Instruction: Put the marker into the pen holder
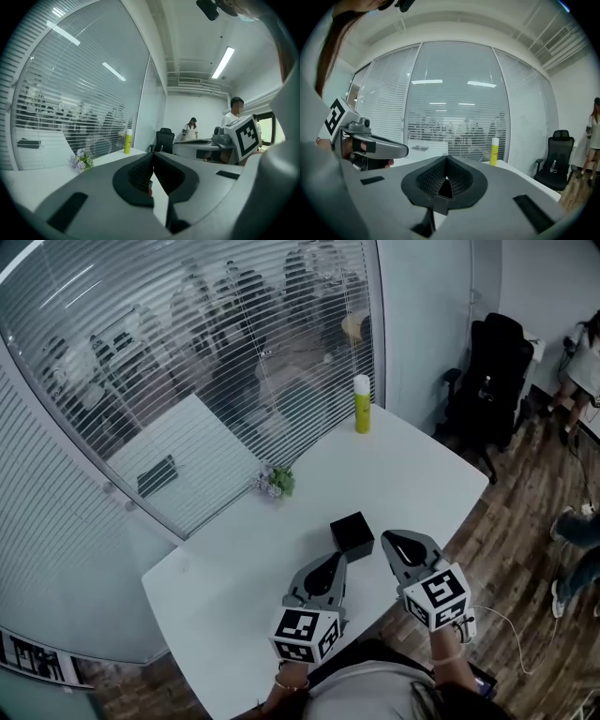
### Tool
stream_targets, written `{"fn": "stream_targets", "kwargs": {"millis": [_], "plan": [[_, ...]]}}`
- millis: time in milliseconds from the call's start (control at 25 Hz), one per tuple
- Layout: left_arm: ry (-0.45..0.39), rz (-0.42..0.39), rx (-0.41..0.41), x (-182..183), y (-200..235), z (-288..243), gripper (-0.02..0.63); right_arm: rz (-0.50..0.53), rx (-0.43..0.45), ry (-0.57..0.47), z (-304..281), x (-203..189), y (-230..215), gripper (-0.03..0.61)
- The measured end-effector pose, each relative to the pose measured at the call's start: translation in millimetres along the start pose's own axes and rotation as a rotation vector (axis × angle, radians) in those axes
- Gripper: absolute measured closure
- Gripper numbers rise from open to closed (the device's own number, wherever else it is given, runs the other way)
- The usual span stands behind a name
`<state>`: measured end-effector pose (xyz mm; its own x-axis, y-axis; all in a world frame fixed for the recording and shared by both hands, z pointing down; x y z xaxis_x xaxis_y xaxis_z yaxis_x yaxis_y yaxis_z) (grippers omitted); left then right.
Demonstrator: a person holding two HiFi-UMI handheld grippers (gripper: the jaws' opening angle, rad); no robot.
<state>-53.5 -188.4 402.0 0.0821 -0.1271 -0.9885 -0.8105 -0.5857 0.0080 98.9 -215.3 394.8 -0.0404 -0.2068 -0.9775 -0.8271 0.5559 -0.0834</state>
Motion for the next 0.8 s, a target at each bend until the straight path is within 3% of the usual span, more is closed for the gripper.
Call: {"fn": "stream_targets", "kwargs": {"millis": [800], "plan": [[0.026,0.007,-0.010,-1.9,2.4,0.9,0.594,-0.014,-0.005,-0.010,-6.7,1.9,0.2,0.551]]}}
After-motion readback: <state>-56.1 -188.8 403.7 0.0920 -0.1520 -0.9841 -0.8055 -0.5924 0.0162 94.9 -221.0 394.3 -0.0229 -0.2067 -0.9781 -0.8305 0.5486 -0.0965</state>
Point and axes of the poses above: the fingertips, and each gripper's own axes: z backward along the fingers, y to its left, x out of its top, the point moved 6 cm from there along z, backward along the fingers, and after that the axes turned 8 degrees about -z, right-handed, at the moved point
